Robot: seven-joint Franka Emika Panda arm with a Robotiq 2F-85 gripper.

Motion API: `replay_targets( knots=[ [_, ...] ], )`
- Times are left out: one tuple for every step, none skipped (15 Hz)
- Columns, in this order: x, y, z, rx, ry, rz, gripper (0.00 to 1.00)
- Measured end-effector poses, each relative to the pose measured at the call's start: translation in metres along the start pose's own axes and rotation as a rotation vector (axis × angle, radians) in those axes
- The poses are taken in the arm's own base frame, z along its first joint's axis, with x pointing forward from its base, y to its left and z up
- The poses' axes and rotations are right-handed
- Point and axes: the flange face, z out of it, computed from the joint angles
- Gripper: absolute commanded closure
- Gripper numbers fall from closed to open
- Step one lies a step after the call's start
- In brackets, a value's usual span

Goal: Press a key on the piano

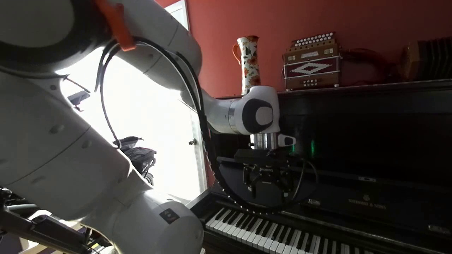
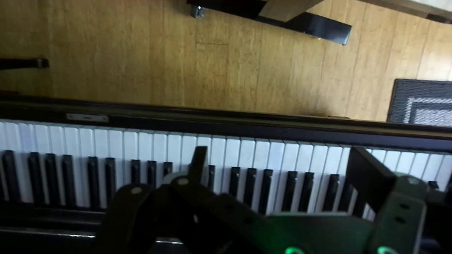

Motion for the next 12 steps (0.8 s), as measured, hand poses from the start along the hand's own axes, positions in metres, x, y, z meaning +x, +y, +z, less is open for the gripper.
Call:
replay_targets(
  knots=[
    [0.008, -0.009, 0.011, 0.026, 0.003, -0.043, 0.0],
    [0.015, -0.017, 0.021, 0.05, -0.004, -0.09, 0.0],
    [0.02, -0.023, 0.03, 0.067, -0.013, -0.123, 0.0],
    [0.022, -0.024, 0.036, 0.073, -0.021, -0.137, 0.0],
    [0.024, -0.025, 0.04, 0.077, -0.027, -0.145, 0.0],
    [0.024, -0.024, 0.041, 0.078, -0.029, -0.147, 0.0],
    [0.024, -0.023, 0.04, 0.079, -0.028, -0.148, 0.0],
    [0.024, -0.023, 0.04, 0.079, -0.027, -0.149, 0.0],
    [0.024, -0.023, 0.04, 0.079, -0.026, -0.149, 0.0],
    [0.024, -0.022, 0.04, 0.079, -0.026, -0.15, 0.0],
    [0.024, -0.022, 0.039, 0.078, -0.026, -0.15, 0.0],
    [0.025, -0.022, 0.039, 0.077, -0.025, -0.149, 0.0]
  ],
)
